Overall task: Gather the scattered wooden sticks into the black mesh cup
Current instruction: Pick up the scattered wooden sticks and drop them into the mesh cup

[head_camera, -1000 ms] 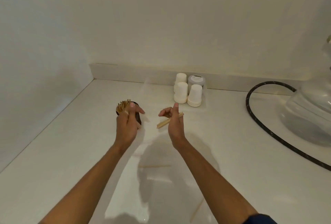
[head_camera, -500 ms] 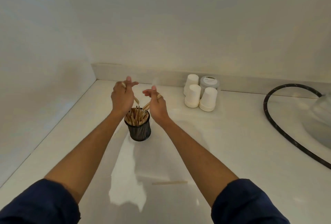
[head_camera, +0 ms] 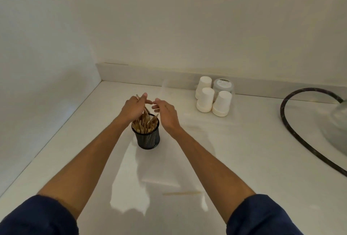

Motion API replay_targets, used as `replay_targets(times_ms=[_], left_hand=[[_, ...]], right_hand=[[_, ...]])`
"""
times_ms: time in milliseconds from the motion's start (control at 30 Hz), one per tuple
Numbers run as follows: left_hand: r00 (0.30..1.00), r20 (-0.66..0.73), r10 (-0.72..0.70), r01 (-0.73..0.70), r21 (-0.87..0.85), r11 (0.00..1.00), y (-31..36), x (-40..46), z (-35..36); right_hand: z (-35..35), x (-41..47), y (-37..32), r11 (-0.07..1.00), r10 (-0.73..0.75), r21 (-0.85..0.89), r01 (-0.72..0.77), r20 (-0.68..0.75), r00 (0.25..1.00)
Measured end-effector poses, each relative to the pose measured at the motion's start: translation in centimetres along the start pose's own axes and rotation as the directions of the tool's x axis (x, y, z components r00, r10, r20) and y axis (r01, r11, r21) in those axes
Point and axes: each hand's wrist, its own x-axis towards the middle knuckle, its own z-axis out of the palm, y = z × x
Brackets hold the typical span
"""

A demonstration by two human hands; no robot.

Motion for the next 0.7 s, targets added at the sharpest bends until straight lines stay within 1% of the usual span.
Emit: replay_targets(times_ms=[100,167,233,300,367,433,567,633,700], left_hand=[[1.0,0.0,0.025,-0.025,-0.08,0.996,0.5,-0.5,-0.4],[0.999,-0.023,0.027,-0.03,-0.13,0.991,0.7,-0.7,-0.7],[0.996,-0.073,0.054,-0.063,-0.139,0.988,1.0,-0.8,-0.9],[0.992,-0.088,0.091,-0.1,-0.113,0.989,1.3,-0.9,-0.8],[0.994,-0.035,0.1,-0.103,-0.081,0.991,1.1,-0.9,-0.4],[0.997,0.034,0.075,-0.074,-0.036,0.997,0.6,-0.9,0.2],[0.99,0.139,0.004,-0.006,0.01,1.0,-0.6,-0.9,1.1],[0.986,0.166,0.015,-0.012,-0.019,1.0,-1.2,-1.0,1.3],[0.991,0.118,0.061,-0.049,-0.1,0.994,-1.3,-1.1,1.1]], right_hand=[[-0.1,0.1,-0.4,0.996,0.012,0.087,-0.008,-0.044,0.999],[-0.2,0.2,-0.3,0.995,0.021,0.099,-0.016,-0.056,0.998],[-0.4,0.2,-0.2,0.996,0.02,0.092,-0.014,-0.065,0.998],[-0.7,0.3,-0.1,0.995,0.026,0.101,-0.018,-0.074,0.997],[-1.0,0.3,0.0,0.994,0.032,0.107,-0.024,-0.079,0.996],[-1.1,0.2,0.1,0.996,0.023,0.089,-0.016,-0.073,0.997],[-0.9,0.0,0.3,1.0,-0.001,-0.006,0.001,-0.035,0.999],[-0.8,0.0,0.4,0.997,-0.01,-0.076,0.01,0.001,1.0],[-0.7,-0.1,0.4,0.994,-0.036,-0.107,0.036,0.006,0.999]])
